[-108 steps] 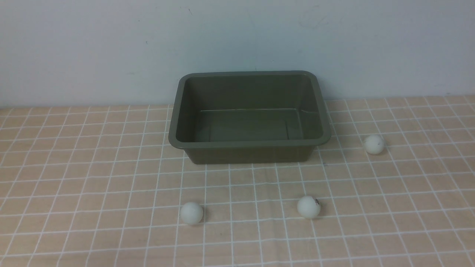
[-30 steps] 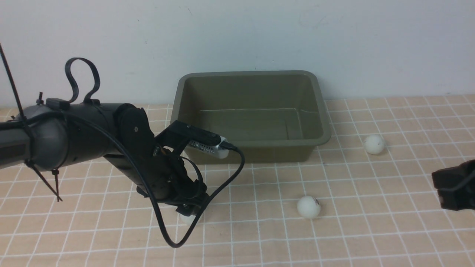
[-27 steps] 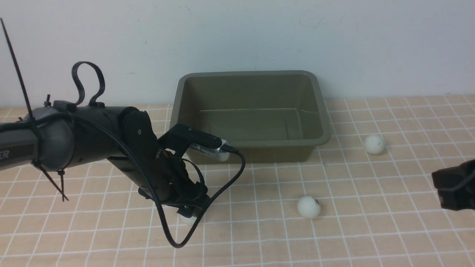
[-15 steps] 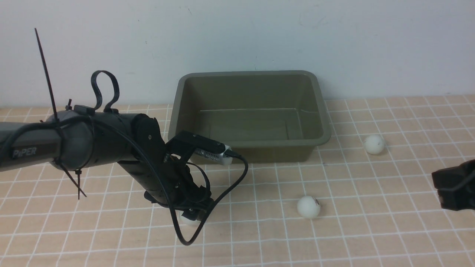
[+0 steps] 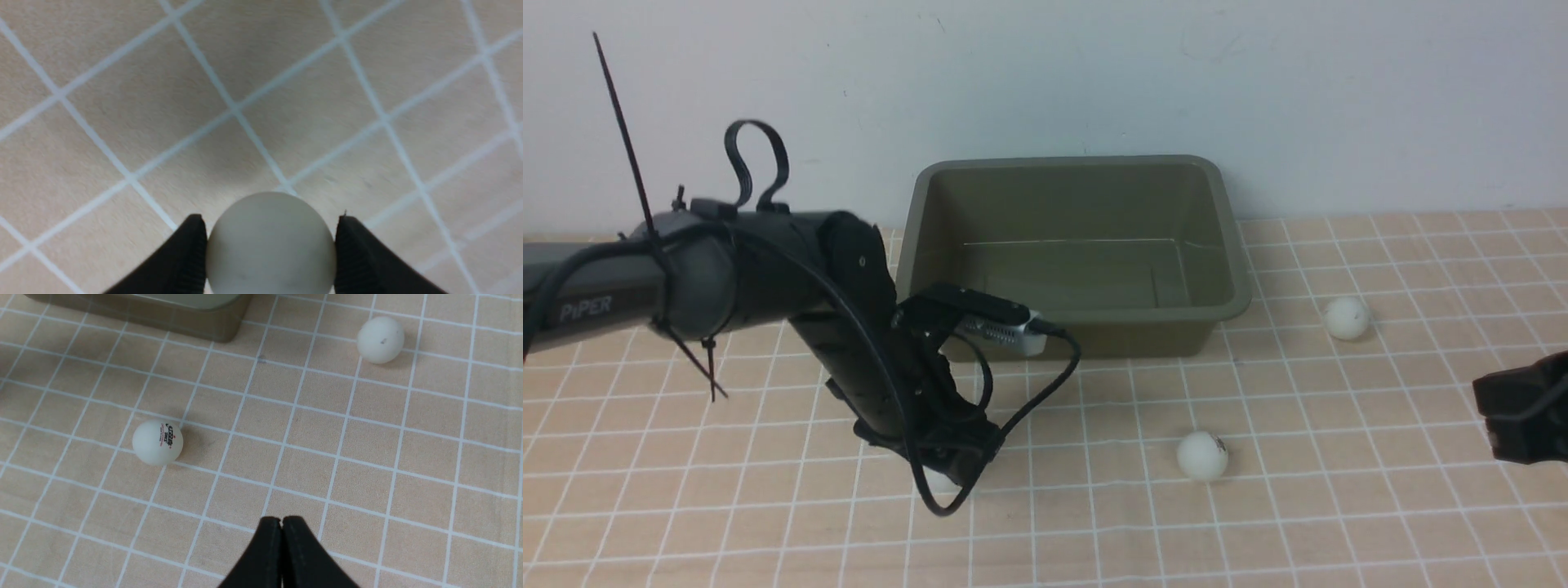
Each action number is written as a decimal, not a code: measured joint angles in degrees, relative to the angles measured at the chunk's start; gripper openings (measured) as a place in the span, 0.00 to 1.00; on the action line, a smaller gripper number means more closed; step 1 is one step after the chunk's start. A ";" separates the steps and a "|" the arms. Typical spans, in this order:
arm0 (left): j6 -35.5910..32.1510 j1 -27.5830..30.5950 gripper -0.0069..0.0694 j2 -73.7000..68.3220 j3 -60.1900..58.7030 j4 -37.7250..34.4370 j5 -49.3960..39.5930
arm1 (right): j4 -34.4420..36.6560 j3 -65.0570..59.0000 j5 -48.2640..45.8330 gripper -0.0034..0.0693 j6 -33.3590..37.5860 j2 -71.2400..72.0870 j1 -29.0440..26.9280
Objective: Put the table tennis balls into the box on the light coffee tablecloth.
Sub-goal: 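Reach for and grasp a ping pong ball on the table beside the basket, then drop the ball into the bin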
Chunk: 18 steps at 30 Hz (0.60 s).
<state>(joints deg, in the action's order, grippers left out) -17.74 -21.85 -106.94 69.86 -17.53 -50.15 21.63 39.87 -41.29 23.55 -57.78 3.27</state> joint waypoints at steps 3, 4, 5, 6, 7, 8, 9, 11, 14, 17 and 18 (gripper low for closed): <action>0.00 0.00 0.51 -0.06 8.56 0.06 -10.68 | 0.00 0.00 0.00 0.03 0.00 0.00 0.00; 0.00 0.00 0.51 -0.06 13.11 0.06 -13.78 | 0.00 0.00 0.00 0.03 0.00 0.00 0.00; 0.00 0.00 0.51 -0.06 13.76 0.06 -14.16 | 0.00 0.00 0.00 0.03 0.00 0.00 0.00; 0.00 -0.04 0.51 -0.06 18.28 0.12 -15.56 | 0.00 0.00 0.00 0.03 0.00 0.00 0.00; 0.00 -0.04 0.51 -0.06 20.08 0.18 -15.31 | 0.00 0.00 -0.03 0.03 0.00 0.00 0.00; 0.00 -0.04 0.51 -0.06 22.82 0.31 -14.08 | 0.00 0.00 -0.09 0.03 0.00 0.00 0.00; 0.00 -0.04 0.51 -0.13 25.17 0.34 -12.61 | 0.00 0.00 -0.18 0.03 0.00 0.00 0.00; -0.07 -0.04 0.51 -0.65 28.00 0.39 -9.07 | 0.00 0.00 -0.25 0.03 0.00 0.00 0.00; -0.26 -0.04 0.51 -3.42 32.21 0.46 -2.06 | 0.00 0.00 -0.37 0.03 0.00 0.00 0.00; -0.41 -0.04 0.51 -6.98 33.01 0.46 2.35 | 0.00 0.00 -0.37 0.03 0.00 0.00 0.00; -0.47 -0.04 0.51 -8.81 33.01 0.46 4.41 | 0.00 0.00 -0.37 0.03 0.00 0.00 0.00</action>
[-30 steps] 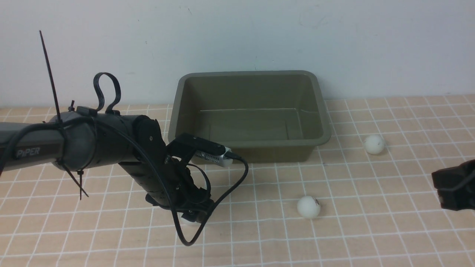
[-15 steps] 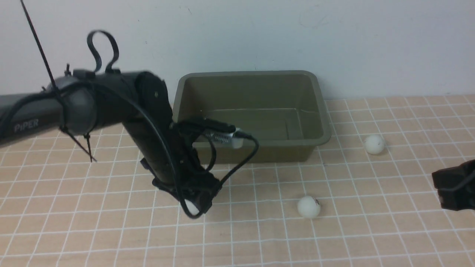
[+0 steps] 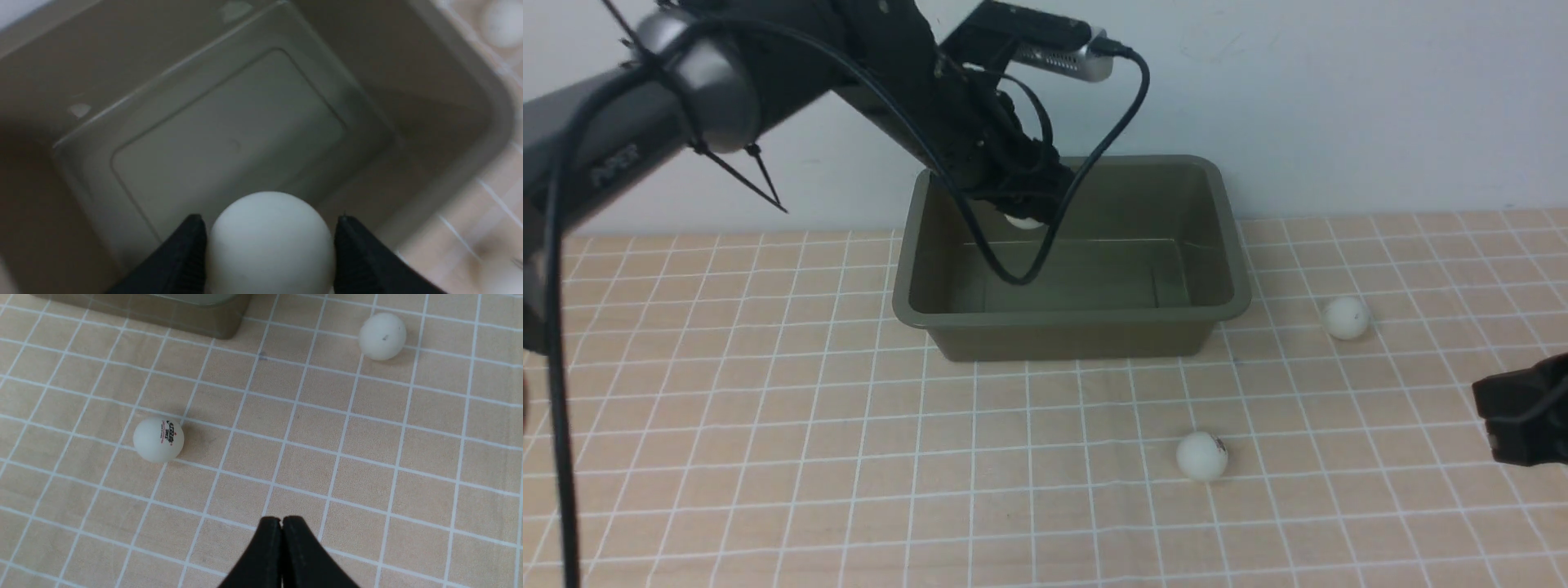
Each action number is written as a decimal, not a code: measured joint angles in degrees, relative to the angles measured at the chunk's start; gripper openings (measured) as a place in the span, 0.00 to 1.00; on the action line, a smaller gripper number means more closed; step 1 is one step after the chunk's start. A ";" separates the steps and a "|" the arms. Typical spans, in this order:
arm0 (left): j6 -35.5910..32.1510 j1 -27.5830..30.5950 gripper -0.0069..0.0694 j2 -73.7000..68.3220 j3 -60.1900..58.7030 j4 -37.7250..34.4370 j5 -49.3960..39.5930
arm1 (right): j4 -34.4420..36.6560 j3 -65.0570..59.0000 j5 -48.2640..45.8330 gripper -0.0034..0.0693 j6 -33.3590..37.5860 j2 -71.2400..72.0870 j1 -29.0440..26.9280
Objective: Put the table tennis balls into the box on the light coffee tablecloth.
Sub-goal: 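Drop the ball into the bin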
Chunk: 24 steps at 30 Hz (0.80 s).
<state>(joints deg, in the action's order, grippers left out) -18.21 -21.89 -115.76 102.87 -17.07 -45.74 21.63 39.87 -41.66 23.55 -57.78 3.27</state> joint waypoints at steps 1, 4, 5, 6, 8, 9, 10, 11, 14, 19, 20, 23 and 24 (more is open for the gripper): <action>0.00 0.00 0.51 -0.93 0.00 0.00 0.89 | 0.00 0.00 0.00 0.03 0.00 0.00 0.00; -0.06 0.00 0.51 -4.13 0.00 0.00 3.22 | 0.00 0.00 -0.14 0.03 0.00 0.00 0.00; -0.06 0.00 0.51 -5.57 0.00 0.00 4.10 | 0.00 0.00 -0.35 0.03 0.00 0.00 0.00; -0.06 0.00 0.51 -6.08 0.00 0.00 4.37 | 0.00 0.00 -0.43 0.03 0.00 0.00 0.00; -0.06 0.00 0.51 -7.63 0.00 0.00 4.73 | 0.00 0.00 -0.78 0.03 0.00 0.00 0.00; -0.06 0.00 0.51 -7.99 0.00 -0.06 4.84 | 0.00 0.00 -0.83 0.03 0.00 0.00 0.00; -0.06 0.00 0.51 -8.42 0.00 -0.06 5.05 | 0.00 0.00 -0.89 0.03 0.00 0.00 0.00; -0.06 0.00 0.52 -8.73 0.00 -0.12 5.35 | 0.00 0.00 -1.03 0.03 0.00 0.00 0.00; -0.06 0.00 0.60 -9.16 0.00 -0.16 5.70 | 0.00 0.00 -1.38 0.03 0.00 0.00 0.00; -0.06 0.00 0.69 -9.16 0.00 -0.16 5.69 | 0.00 0.00 -1.11 0.03 -0.07 0.00 0.00; -0.06 0.00 0.70 -9.11 0.00 -0.16 5.55 | 0.00 0.00 -0.74 0.03 -0.29 0.00 0.00; -0.06 0.00 0.70 -8.42 0.00 0.31 3.86 | 0.00 0.00 1.55 0.03 -0.80 -0.22 0.00; -0.06 0.00 0.68 -7.64 -0.05 1.43 2.57 | 0.00 0.00 3.91 0.03 -0.93 -0.98 0.00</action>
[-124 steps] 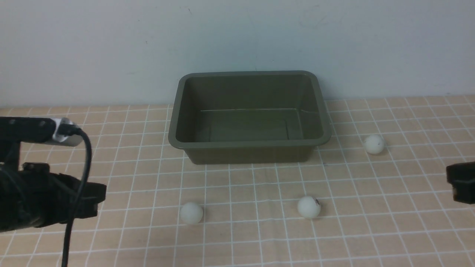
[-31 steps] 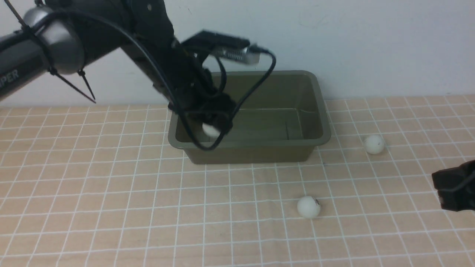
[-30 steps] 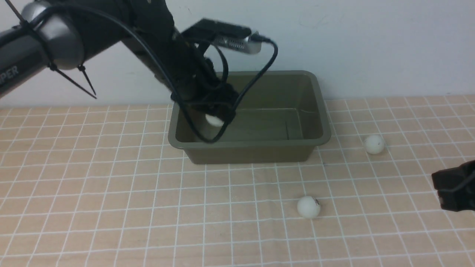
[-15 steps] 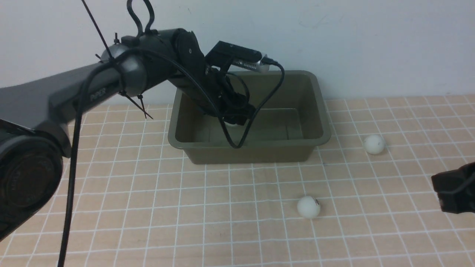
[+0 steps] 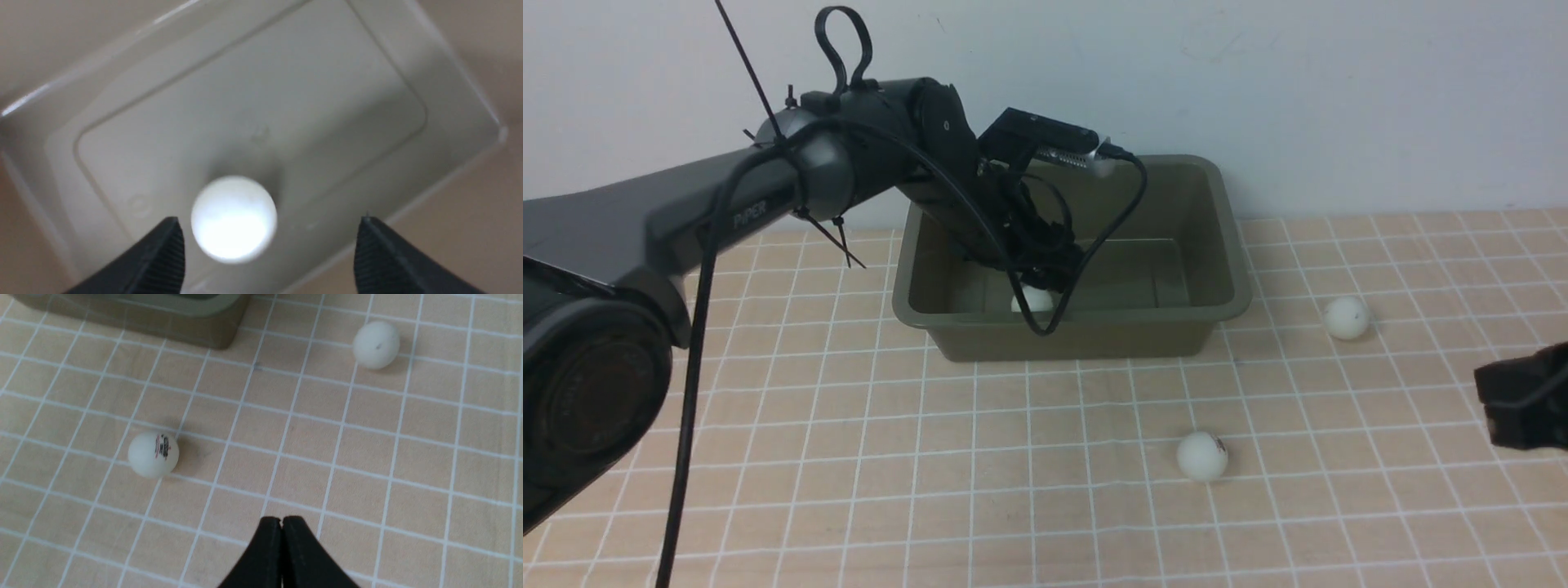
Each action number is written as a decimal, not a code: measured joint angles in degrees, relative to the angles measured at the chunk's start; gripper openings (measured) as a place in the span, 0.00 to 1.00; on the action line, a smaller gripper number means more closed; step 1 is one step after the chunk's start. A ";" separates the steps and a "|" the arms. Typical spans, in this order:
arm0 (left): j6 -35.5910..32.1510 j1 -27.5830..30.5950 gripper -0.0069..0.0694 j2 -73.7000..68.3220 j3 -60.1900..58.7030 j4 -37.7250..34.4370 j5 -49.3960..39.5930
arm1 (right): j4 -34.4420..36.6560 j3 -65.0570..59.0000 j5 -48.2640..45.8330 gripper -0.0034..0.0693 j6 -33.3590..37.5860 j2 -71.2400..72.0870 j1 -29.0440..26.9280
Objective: Put the table tennis balls into the box on the light coffee tablecloth.
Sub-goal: 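Drop the ball into the bin, then reach for and grasp a ping pong ball on the table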
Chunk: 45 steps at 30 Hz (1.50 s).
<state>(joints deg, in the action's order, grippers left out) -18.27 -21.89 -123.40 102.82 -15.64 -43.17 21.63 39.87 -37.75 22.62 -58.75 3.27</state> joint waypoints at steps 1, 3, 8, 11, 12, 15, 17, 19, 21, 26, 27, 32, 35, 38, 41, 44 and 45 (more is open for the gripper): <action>0.13 0.00 0.65 1.04 0.00 1.11 -0.92 | -0.07 0.08 1.63 0.03 0.00 -1.00 0.00; 0.33 0.00 0.56 4.66 0.00 3.98 -2.88 | -0.68 1.34 3.74 0.03 -0.15 -4.48 0.00; 1.14 0.00 0.26 13.97 0.00 8.94 -7.09 | -0.91 9.05 4.05 0.03 -0.31 -15.22 0.00; 3.11 0.00 0.08 20.36 0.00 10.10 -9.96 | -0.98 16.15 3.66 0.03 -0.36 -22.69 0.00; 3.38 0.00 0.06 20.76 0.00 10.19 -10.16 | -1.10 16.64 3.53 0.03 -0.36 -23.66 0.00; 4.41 0.00 0.01 26.68 0.00 10.43 -15.21 | -4.16 24.57 1.14 0.03 -1.49 -30.96 0.00; 4.63 0.00 0.00 29.87 0.00 10.58 -19.03 | -7.84 28.99 -1.21 0.03 -3.75 -35.82 0.00; 4.67 0.00 0.00 31.60 0.00 10.58 -21.77 | -10.05 31.07 -2.43 0.03 -5.49 -37.70 0.00; 4.67 0.00 0.00 33.72 0.00 10.30 -25.83 | -13.68 34.65 -4.27 0.03 -9.75 -41.79 0.00; 4.67 0.00 0.00 38.36 0.00 7.91 -28.66 | -14.94 39.73 -6.72 0.05 -17.28 -48.08 0.00; 4.67 0.00 0.00 39.56 0.00 7.49 -28.71 | -14.94 40.26 -6.98 0.06 -17.55 -48.86 0.00; 4.67 0.00 0.00 44.80 0.00 6.91 -28.84 | -13.95 41.19 -7.29 0.19 -16.88 -50.60 0.00; 4.67 0.00 0.00 47.89 0.00 6.79 -29.31 | -12.59 41.19 -7.30 0.33 -15.39 -50.75 0.00; 4.67 0.00 0.00 50.19 0.00 6.52 -29.82 | -11.41 41.19 -7.30 0.49 -13.93 -50.81 0.00; 4.67 0.00 0.00 51.90 -0.39 5.97 -29.84 | -11.24 41.21 -7.12 0.66 -13.15 -51.36 0.00; 4.67 0.00 0.00 53.36 -2.20 4.73 -29.84 | -11.24 41.69 -6.83 0.78 -12.99 -52.58 0.00; 4.67 0.00 0.00 53.98 -3.62 4.00 -29.84 | -11.24 42.10 -6.83 0.81 -12.93 -53.19 0.00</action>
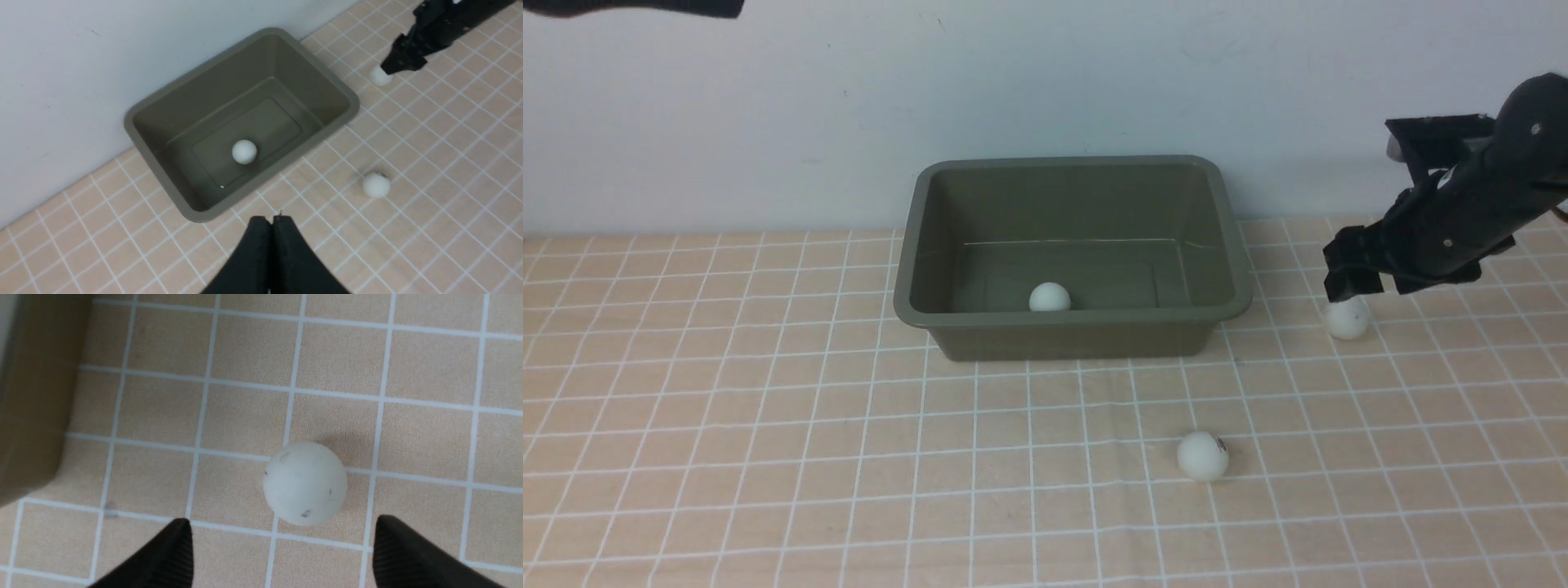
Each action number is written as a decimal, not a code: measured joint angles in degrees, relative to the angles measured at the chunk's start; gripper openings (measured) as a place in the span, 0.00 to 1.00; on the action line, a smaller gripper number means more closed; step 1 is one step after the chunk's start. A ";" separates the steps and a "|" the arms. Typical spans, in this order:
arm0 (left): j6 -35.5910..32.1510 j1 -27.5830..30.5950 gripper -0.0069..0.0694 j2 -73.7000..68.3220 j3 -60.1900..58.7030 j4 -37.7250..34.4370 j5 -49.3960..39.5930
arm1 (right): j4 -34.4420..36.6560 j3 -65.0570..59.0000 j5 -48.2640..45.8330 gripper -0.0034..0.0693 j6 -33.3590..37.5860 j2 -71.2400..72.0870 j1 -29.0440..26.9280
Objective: Put the table tennis balls into the box on the light coffee tablecloth.
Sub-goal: 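Reach for and grasp a ping pong ball on the table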
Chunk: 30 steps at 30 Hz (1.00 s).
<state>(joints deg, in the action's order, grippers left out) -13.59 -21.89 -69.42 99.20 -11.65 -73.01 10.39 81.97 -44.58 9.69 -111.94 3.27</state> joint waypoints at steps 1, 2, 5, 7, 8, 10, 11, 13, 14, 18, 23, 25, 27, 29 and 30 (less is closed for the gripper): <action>0.00 0.00 0.00 0.42 -0.53 -0.27 0.00 | 0.00 0.36 -0.08 0.82 0.00 -0.38 0.00; 0.00 0.00 0.00 1.42 -2.94 -1.12 0.00 | 0.00 1.59 -0.16 0.85 0.04 -1.36 0.00; 0.00 0.00 0.00 3.97 -8.49 -2.23 0.00 | 0.00 4.29 -0.60 0.85 0.04 -3.12 0.00; 0.00 0.00 0.00 5.40 -11.51 -2.38 0.00 | 0.00 6.07 -1.21 0.85 0.04 -3.96 0.00; 0.00 0.00 0.00 5.88 -12.15 -2.38 0.00 | -0.06 6.64 -1.40 0.85 0.04 -4.28 0.00; 0.00 0.00 0.00 7.59 -15.33 -2.45 0.00 | -0.35 8.42 -2.22 0.85 -0.10 -5.40 0.00; 0.00 0.00 0.00 8.48 -16.42 -2.45 0.00 | -0.54 9.25 -2.81 0.85 -0.41 -6.04 0.00; 0.00 0.00 0.00 10.31 -18.96 -2.53 0.00 | -1.36 10.41 -4.12 0.85 -0.95 -7.37 0.00; 0.00 0.00 0.00 11.26 -20.16 -2.58 0.00 | -1.94 10.74 -4.79 0.85 -1.24 -8.12 0.00; -0.90 0.00 0.00 15.08 -24.04 -2.58 0.00 | -3.23 10.92 -6.07 0.85 -2.30 -10.55 0.00; -1.38 0.00 0.00 18.17 -26.57 -2.58 0.00 | -3.23 11.03 -6.07 0.85 -2.35 -11.82 0.00; -1.49 0.00 0.00 19.08 -26.75 -2.58 -0.05 | -3.23 11.09 -5.96 0.85 -2.35 -12.02 0.00; -1.49 0.00 0.00 19.69 -26.75 -2.60 -0.05 | -3.23 11.27 -5.80 0.83 -2.35 -12.46 0.00; -1.49 0.00 0.00 19.94 -26.75 -2.60 -0.05 | -3.23 11.37 -5.68 0.80 -2.35 -12.71 0.00; -1.49 0.00 0.00 19.93 -26.75 -2.60 -0.05 | -3.23 11.35 -5.68 0.78 -2.35 -12.71 0.00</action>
<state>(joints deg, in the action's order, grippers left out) -15.09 -21.89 -49.49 72.45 -14.25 -73.06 7.16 93.33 -50.25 7.34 -124.66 3.27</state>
